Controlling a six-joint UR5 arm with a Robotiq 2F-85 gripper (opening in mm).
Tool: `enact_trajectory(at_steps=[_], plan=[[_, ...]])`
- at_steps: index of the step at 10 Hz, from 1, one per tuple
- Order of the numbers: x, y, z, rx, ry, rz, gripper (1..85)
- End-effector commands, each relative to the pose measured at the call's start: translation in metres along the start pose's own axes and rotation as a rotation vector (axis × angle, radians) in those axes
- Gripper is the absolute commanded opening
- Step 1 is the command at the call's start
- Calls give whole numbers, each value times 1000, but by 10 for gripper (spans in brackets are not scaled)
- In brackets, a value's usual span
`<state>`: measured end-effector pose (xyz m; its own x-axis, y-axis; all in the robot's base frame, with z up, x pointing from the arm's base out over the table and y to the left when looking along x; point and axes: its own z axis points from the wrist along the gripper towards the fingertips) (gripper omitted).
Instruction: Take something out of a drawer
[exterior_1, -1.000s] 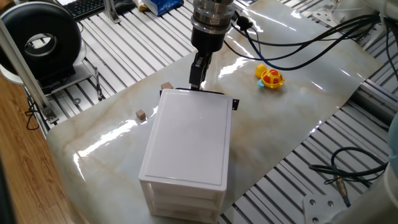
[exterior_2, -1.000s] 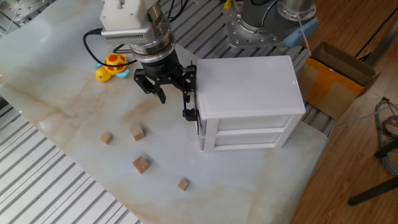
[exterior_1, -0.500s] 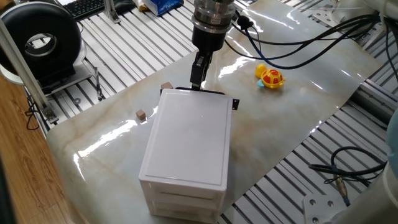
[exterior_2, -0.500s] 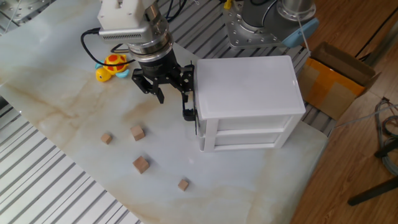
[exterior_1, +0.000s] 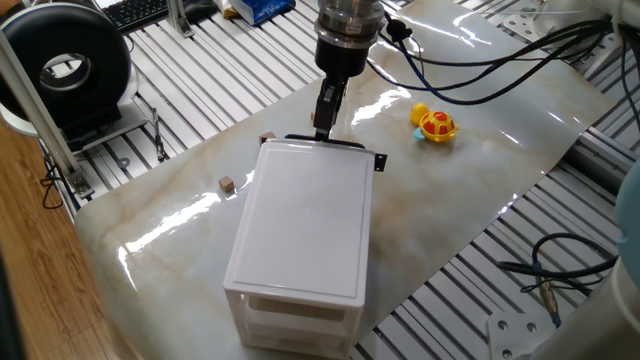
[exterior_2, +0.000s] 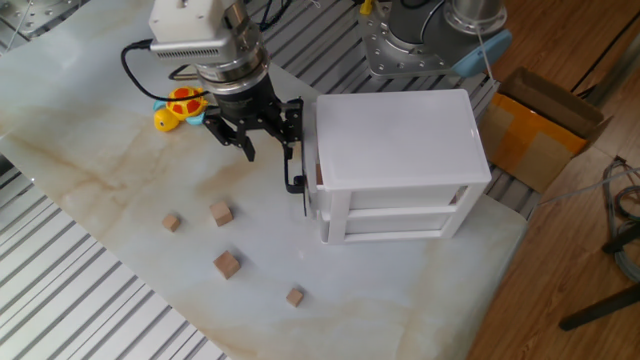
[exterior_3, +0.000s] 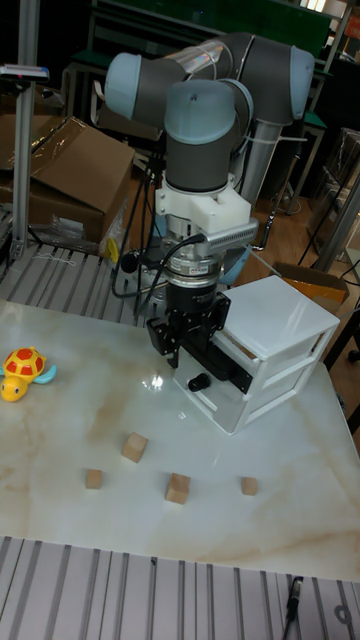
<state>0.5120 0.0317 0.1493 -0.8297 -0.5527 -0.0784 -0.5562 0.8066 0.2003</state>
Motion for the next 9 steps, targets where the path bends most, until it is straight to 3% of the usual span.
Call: enact_trajectory(at_steps=[1,6,9], plan=[[3,-8,-4,-1,-3,-11,550],[8,-11,-8,-2,-1,-22,547],[7,2,-26,-3,12,-9,550]])
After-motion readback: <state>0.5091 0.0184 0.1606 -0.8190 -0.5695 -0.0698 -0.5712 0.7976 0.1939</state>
